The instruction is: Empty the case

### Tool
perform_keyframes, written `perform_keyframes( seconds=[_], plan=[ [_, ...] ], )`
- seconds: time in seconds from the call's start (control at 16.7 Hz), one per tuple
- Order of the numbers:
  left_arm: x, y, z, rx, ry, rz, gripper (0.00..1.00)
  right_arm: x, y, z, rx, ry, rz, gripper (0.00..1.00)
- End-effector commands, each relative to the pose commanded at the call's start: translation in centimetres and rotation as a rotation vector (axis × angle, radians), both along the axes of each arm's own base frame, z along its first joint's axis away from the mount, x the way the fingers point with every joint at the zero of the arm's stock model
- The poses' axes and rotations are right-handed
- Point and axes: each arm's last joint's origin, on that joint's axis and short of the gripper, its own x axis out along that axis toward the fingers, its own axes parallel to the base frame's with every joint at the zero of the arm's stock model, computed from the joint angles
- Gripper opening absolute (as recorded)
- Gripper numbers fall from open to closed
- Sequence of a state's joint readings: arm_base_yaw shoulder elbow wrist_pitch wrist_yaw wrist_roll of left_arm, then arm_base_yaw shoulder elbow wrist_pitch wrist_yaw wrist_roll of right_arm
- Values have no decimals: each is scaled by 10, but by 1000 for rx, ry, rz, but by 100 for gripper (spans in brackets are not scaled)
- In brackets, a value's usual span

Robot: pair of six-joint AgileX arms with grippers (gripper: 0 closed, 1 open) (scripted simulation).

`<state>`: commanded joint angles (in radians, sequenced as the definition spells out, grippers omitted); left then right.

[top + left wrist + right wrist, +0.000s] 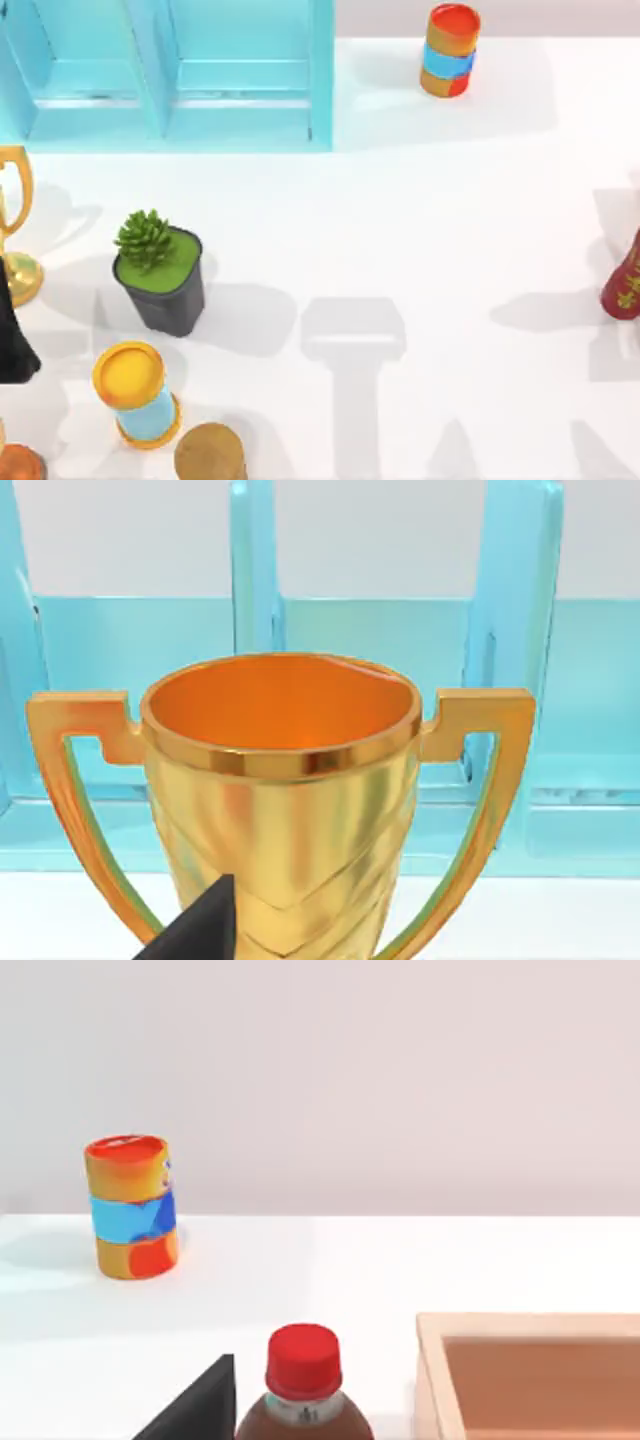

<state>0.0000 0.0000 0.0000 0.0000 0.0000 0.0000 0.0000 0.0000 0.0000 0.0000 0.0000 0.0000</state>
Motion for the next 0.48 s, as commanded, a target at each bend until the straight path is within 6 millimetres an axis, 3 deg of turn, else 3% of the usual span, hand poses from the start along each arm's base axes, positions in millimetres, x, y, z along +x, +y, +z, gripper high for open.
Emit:
perform_keyframes(
  seconds=[0.24,0.48],
  plan=[
    [0,0,0,0,0,0,100,0,-2,5,-15,33,-15,100],
    [0,0,0,0,0,0,100,5,-10,33,-78,225,-79,100]
  ],
)
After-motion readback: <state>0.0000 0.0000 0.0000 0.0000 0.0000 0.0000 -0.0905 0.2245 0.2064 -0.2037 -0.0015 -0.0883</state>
